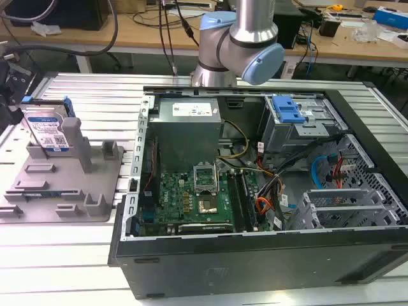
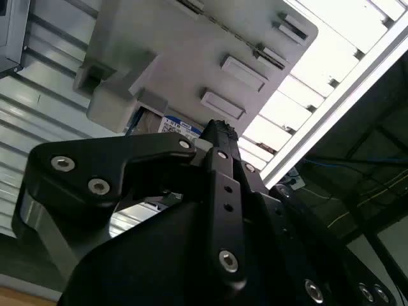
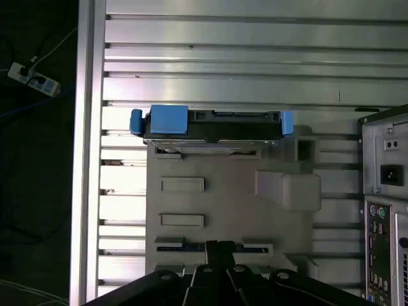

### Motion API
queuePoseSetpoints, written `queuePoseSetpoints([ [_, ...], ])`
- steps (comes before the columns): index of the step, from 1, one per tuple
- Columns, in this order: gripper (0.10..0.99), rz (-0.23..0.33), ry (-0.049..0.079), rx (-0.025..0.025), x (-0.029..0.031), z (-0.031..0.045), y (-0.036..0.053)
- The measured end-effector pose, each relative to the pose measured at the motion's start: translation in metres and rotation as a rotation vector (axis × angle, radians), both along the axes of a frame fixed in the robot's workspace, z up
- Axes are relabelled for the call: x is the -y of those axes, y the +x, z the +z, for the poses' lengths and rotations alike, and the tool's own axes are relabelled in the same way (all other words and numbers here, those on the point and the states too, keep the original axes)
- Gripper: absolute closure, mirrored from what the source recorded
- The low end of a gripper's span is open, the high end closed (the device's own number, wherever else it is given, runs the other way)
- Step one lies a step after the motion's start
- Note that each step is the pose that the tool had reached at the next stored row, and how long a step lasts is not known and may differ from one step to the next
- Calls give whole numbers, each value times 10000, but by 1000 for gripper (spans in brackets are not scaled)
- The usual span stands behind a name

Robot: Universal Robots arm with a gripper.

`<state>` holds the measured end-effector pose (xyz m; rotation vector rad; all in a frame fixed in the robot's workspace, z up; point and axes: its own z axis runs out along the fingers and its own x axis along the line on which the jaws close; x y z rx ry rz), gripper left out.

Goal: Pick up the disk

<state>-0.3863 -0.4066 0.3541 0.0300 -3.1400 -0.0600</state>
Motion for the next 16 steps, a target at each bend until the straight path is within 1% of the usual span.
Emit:
queuePoseSetpoints([
  [13,980,3,0,0,0,0,0],
  [16,980,101,0,0,1,0,0],
])
